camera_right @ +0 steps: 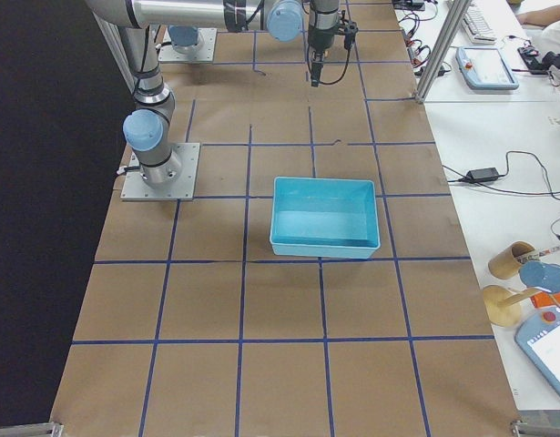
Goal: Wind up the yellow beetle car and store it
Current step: 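Drag the held car along the table toward the left arm's base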
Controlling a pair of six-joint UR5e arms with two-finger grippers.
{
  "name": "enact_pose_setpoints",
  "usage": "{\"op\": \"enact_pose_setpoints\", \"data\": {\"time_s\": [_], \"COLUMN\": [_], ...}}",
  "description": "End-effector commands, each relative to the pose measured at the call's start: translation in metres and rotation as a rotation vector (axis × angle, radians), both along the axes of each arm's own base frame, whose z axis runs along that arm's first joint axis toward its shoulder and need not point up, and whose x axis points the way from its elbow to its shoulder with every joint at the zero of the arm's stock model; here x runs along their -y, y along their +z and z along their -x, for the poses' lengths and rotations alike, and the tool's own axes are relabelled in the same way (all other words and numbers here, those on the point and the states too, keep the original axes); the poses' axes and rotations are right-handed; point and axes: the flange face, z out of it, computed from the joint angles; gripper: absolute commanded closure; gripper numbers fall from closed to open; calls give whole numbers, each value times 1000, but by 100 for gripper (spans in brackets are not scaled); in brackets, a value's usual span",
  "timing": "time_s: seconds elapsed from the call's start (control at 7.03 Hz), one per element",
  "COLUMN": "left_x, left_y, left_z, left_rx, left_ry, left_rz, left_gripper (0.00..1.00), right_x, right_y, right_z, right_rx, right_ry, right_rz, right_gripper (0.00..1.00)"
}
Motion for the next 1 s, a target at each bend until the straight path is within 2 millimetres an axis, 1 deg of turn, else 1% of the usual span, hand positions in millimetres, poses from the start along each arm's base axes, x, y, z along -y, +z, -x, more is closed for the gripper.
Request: {"op": "enact_pose_setpoints", "data": {"time_s": [0.0,0.57,0.71,0.85], "left_x": [1,2,2,2], "left_y": [0,-1,-1,-1], "left_z": [-2,-7,-19,-22], "left_rx": [-1,1,-1,-2], "left_ry": [-6,-3,12,-12], "left_rz": [0,-1,-2,1], "left_gripper": [100,100,100,100], "right_x": [1,4,4,5], "right_y": [0,0,1,0], "right_z": [0,3,4,5], "right_rx": [-1,-10,-10,-10], "right_ry": [2,6,5,5], "right_rz": [2,12,14,14], "right_gripper": [0,0,0,0]}}
